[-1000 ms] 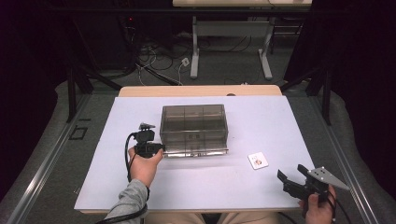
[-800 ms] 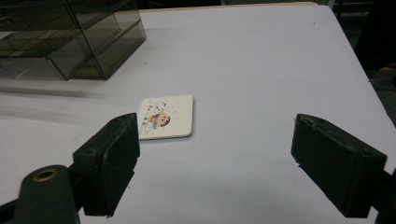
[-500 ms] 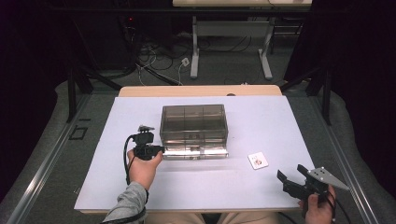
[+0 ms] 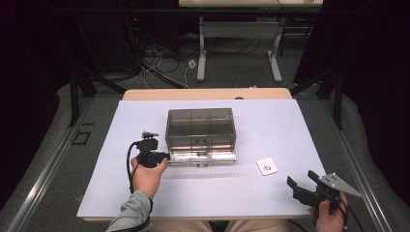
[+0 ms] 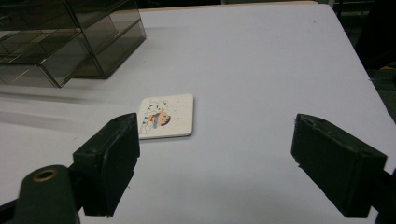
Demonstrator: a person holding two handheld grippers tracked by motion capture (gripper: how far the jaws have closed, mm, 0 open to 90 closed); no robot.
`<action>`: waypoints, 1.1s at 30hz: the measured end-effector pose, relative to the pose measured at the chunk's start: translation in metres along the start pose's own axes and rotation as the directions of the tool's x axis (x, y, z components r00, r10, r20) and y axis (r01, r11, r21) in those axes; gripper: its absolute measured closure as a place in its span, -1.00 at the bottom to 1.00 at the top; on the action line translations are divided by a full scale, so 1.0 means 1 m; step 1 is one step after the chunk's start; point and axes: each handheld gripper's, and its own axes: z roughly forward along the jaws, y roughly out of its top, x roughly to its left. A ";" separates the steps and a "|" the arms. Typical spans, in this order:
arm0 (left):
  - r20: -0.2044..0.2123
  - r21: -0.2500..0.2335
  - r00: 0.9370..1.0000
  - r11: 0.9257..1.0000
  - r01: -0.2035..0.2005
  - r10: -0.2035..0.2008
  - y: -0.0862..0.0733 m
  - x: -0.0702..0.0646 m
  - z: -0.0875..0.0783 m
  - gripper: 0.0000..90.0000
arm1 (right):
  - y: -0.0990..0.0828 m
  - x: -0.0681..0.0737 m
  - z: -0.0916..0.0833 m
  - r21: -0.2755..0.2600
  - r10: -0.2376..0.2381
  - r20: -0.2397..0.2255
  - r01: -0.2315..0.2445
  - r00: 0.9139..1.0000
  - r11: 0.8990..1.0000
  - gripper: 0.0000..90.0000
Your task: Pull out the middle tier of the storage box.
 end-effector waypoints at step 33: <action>0.024 -0.007 1.000 1.000 0.002 -0.002 -0.007 0.004 -0.003 0.98 | 0.000 -0.001 -0.001 0.000 -0.006 -0.002 0.006 1.000 1.000 -0.66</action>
